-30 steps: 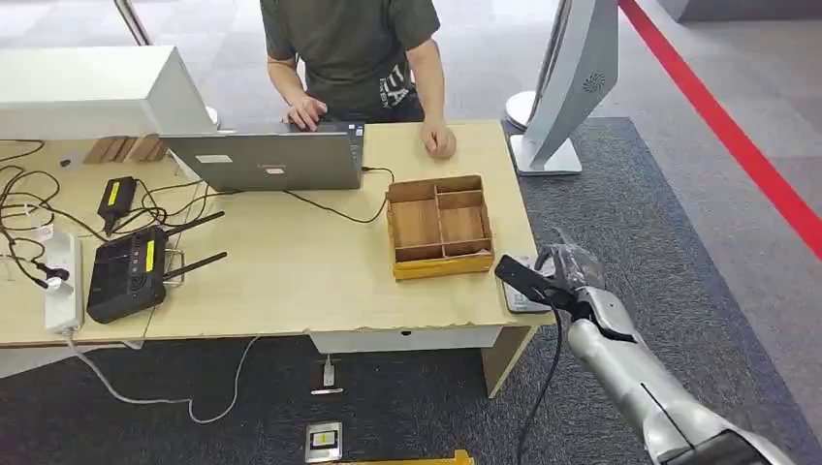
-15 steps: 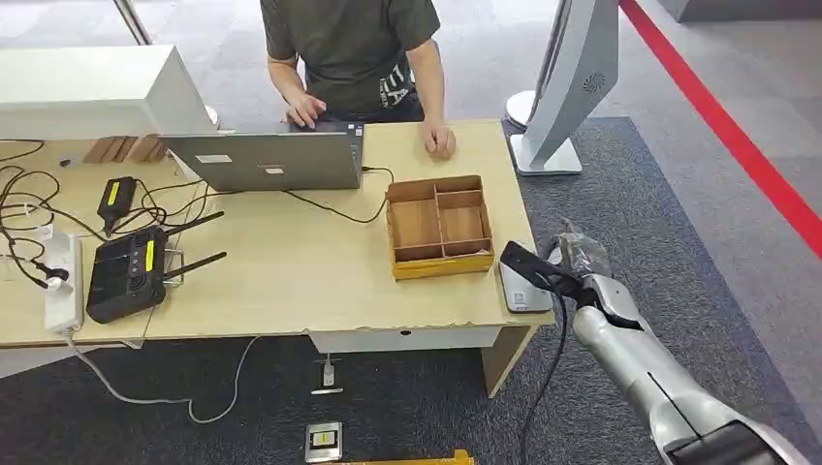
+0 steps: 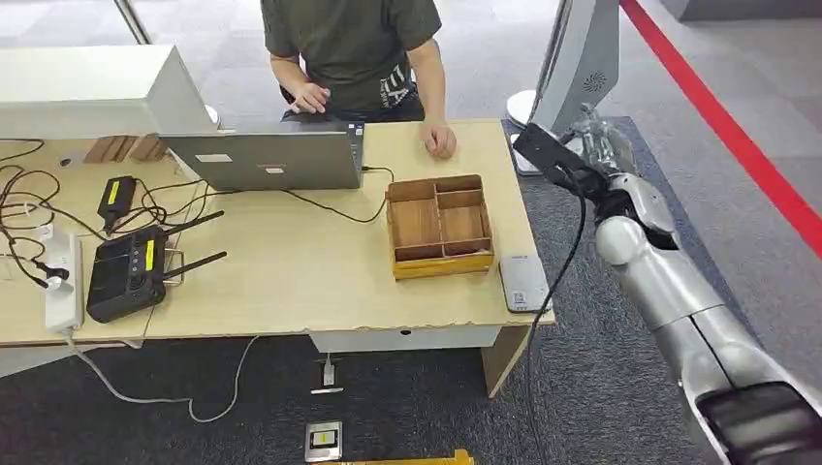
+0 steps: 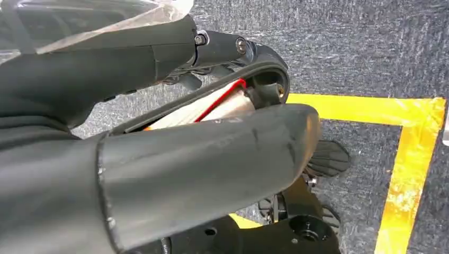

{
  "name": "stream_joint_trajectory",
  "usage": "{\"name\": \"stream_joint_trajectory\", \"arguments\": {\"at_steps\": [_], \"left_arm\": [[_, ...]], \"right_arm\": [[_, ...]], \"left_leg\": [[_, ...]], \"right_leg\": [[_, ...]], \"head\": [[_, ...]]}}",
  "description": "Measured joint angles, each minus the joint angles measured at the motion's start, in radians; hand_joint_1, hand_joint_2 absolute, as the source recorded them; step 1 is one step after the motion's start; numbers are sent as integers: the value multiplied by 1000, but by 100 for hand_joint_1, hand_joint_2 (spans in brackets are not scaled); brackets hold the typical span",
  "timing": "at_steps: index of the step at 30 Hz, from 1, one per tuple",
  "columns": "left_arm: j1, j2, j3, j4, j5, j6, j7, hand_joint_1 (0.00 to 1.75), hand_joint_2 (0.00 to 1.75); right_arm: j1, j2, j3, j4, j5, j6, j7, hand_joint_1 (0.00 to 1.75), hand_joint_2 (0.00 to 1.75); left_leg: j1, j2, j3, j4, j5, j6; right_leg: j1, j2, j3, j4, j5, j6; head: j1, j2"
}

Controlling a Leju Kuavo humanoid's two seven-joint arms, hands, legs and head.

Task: Pass the card to the sensor for recognition and then transmit it.

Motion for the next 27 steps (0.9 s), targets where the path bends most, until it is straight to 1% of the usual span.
{"name": "stream_joint_trajectory", "arguments": {"at_steps": [5,8,11,15,24,27], "left_arm": [[-3,-3,-5,0,-3,-3,-12,0,0],[-3,-4,-5,0,-4,-1,-8,0,0],[-3,-5,-5,0,-5,0,-4,0,0],[-3,-5,-5,0,-5,0,-4,0,0],[-3,-5,-6,0,-5,0,-3,0,0],[-3,-5,-7,0,-5,1,0,0,0]], "right_arm": [[-57,42,34,-32,30,28,-8,175,175],[-98,64,61,-24,26,30,-33,175,175],[-121,80,79,-13,24,26,-45,175,175],[-133,93,99,-2,22,26,-47,175,175],[-147,103,129,22,22,25,-48,175,175],[-158,113,144,38,39,24,-55,175,175]], "left_leg": [[0,0,0,0,0,0],[0,0,-1,0,0,0],[0,0,-1,0,0,0],[0,0,-1,0,0,0],[0,0,-2,0,0,0],[0,0,-2,0,0,0]], "right_leg": [[0,0,-1,0,0,0],[0,0,-1,0,0,0],[0,0,-1,0,0,0],[0,0,-2,0,0,0],[0,0,-2,0,0,0],[0,0,-2,0,0,0]], "head": [[0,0],[0,0],[0,0],[0,0],[0,0],[0,0]]}}
